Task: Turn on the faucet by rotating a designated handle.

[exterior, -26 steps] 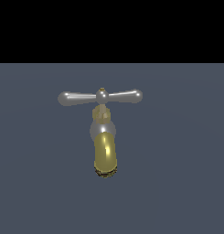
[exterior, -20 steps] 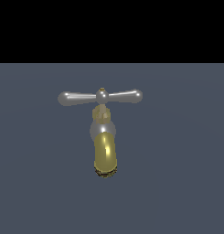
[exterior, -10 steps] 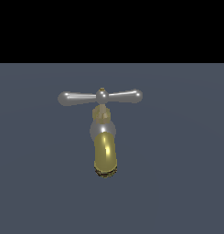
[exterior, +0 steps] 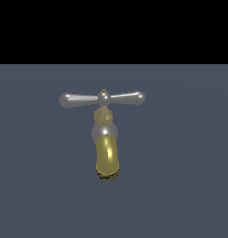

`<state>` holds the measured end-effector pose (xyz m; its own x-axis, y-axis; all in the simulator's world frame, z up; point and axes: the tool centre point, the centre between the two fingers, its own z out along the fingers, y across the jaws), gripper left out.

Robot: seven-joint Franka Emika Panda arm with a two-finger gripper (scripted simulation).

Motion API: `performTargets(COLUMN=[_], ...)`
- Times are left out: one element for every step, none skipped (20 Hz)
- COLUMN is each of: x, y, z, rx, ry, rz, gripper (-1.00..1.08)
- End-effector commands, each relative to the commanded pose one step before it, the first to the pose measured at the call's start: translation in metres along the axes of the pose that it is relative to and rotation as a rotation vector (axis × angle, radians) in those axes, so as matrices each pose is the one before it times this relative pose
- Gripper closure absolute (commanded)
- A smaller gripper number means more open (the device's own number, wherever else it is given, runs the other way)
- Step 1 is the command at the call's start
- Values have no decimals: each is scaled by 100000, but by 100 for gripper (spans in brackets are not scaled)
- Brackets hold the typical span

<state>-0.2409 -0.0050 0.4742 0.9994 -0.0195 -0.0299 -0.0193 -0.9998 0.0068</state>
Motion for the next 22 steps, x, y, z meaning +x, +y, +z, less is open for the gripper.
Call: performTargets(x=[813, 372, 392, 411, 428, 443, 446, 437, 427, 417, 406, 395, 384, 372, 360, 348, 335, 322, 309, 295, 281, 267], y=[-238, -130, -147, -166, -187, -209, -227, -240, -252, -264, -276, -287, -298, -309, -319, -328, -338, -347, -354, -362, -369, -376], z=[387, 183, 199, 216, 234, 253, 265, 272, 279, 285, 291, 298, 304, 310, 316, 323, 329, 335, 341, 347, 353, 359], rx=[-385, -174, -180, -185, -190, -192, -188, -180, -171, -162, -153, -143, -134, -124, -115, -105, -96, -86, -77, -67, -58, -49], ry=[76, 52, 59, 66, 74, 83, 89, 92, 95, 98, 101, 103, 104, 105, 106, 106, 106, 105, 104, 103, 100, 98], rz=[3688, 1717, 1826, 1933, 2042, 2146, 2192, 2189, 2183, 2179, 2173, 2169, 2164, 2159, 2155, 2151, 2147, 2142, 2139, 2136, 2132, 2129], gripper=[108, 108, 108, 108, 108, 108, 108, 108, 108, 108, 108, 108, 108, 108, 108, 108, 108, 108, 108, 108, 108, 108])
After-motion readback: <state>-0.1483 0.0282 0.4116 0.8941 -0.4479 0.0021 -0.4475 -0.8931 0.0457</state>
